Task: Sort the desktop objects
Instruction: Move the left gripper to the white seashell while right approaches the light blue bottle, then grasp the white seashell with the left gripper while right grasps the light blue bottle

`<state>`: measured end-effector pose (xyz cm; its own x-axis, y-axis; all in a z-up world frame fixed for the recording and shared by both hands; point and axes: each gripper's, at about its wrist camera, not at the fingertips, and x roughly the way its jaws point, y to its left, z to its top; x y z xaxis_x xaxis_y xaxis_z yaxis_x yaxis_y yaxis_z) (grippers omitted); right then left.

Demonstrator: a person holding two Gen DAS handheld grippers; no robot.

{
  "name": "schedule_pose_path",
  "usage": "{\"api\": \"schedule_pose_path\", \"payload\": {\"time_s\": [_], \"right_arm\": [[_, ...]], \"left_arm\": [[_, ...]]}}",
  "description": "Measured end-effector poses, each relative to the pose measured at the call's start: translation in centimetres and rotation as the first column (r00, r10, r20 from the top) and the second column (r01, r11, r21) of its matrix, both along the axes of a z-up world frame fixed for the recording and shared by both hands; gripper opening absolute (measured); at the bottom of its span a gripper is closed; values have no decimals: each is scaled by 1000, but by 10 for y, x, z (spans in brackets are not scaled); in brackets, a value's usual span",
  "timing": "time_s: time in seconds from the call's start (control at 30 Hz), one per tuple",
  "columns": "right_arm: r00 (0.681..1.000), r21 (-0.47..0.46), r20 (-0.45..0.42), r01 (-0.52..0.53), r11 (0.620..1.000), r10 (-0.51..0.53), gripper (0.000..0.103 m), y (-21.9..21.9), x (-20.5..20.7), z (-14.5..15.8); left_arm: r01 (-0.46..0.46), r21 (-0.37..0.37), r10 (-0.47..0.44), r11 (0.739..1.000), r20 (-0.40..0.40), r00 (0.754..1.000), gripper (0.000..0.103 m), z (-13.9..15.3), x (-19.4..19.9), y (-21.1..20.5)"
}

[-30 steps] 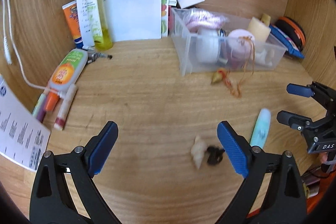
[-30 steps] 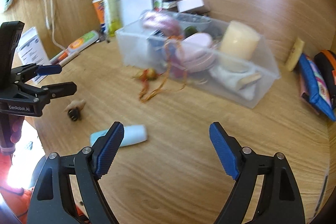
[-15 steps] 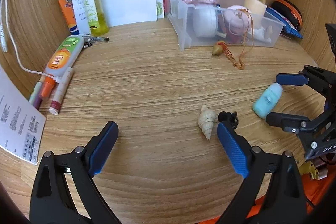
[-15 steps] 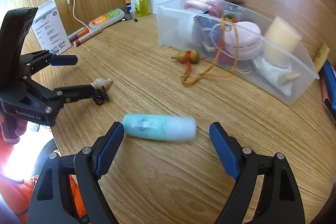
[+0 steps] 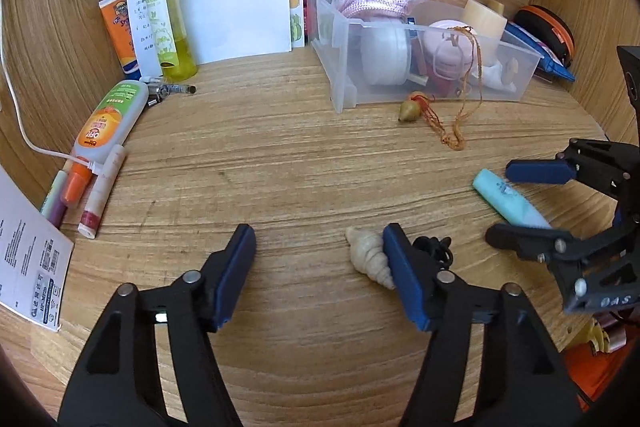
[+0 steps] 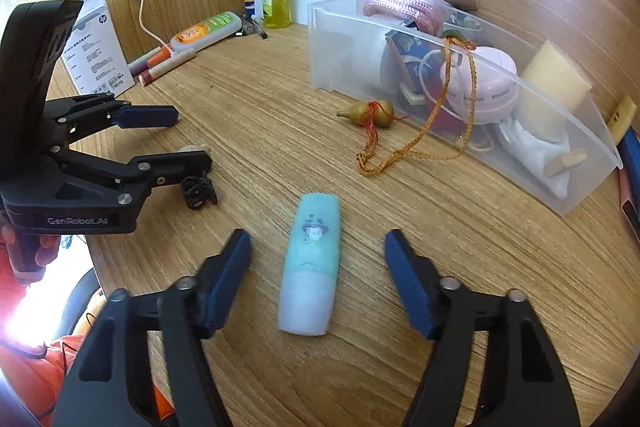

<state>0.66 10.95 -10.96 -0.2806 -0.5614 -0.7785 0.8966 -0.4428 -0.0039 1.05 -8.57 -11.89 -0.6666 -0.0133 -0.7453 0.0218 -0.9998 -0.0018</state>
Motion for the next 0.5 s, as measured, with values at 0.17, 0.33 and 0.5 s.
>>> {"api": "schedule_pose_path", "payload": {"time_s": [0.17, 0.33, 0.5], "right_arm": [[1000, -14, -4, -3, 1000, 3, 29, -2, 1, 2], [1000, -25, 3, -7, 1000, 7, 23, -2, 1, 2], [999, -51, 37, 16, 999, -14, 23, 3, -7, 4]], "left_arm": [[18, -8, -18, 1000, -17, 1000, 38, 1, 0, 2], [17, -2, -17, 1000, -26, 1000, 19, 1, -2, 2], [-11, 54, 12, 998, -26, 1000, 17, 1, -4, -7]]}}
